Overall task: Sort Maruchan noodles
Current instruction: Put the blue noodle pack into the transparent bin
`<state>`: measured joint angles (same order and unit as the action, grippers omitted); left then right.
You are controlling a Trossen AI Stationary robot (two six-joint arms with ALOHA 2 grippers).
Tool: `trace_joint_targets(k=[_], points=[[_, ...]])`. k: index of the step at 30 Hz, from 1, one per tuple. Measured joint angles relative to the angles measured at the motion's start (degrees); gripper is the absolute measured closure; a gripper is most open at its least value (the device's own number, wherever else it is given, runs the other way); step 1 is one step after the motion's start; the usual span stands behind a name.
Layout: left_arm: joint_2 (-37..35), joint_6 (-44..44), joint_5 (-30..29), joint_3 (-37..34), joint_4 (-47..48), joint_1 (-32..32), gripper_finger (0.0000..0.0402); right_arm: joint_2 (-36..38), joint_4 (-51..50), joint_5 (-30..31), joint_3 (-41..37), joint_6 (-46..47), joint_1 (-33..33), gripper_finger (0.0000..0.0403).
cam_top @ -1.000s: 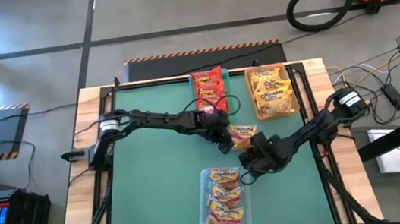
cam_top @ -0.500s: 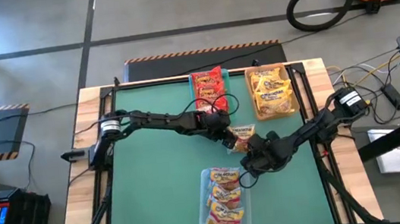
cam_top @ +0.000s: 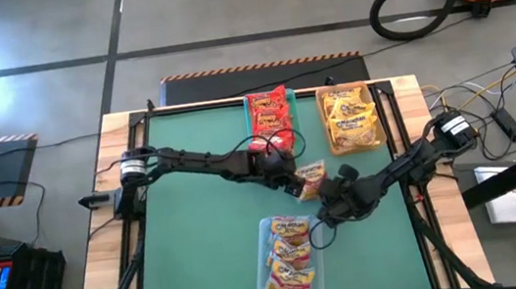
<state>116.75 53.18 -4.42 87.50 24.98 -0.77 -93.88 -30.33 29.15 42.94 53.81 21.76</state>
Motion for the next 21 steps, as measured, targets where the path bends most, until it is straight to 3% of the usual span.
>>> trace_joint_targets(k=[9, 21], points=[[0.11, 8.23, -3.03, -0.18, 1.9, 1.44, 0.0189, -0.03, 5.62, 3.63, -0.44, -13.41, 0.0, 0.0264], [1.92, 15.17, -6.36, -0.33, 2.23, 2.92, 0.0189, -0.03, 8.18, 4.1, -0.44, -14.1, 0.0, 0.0264]])
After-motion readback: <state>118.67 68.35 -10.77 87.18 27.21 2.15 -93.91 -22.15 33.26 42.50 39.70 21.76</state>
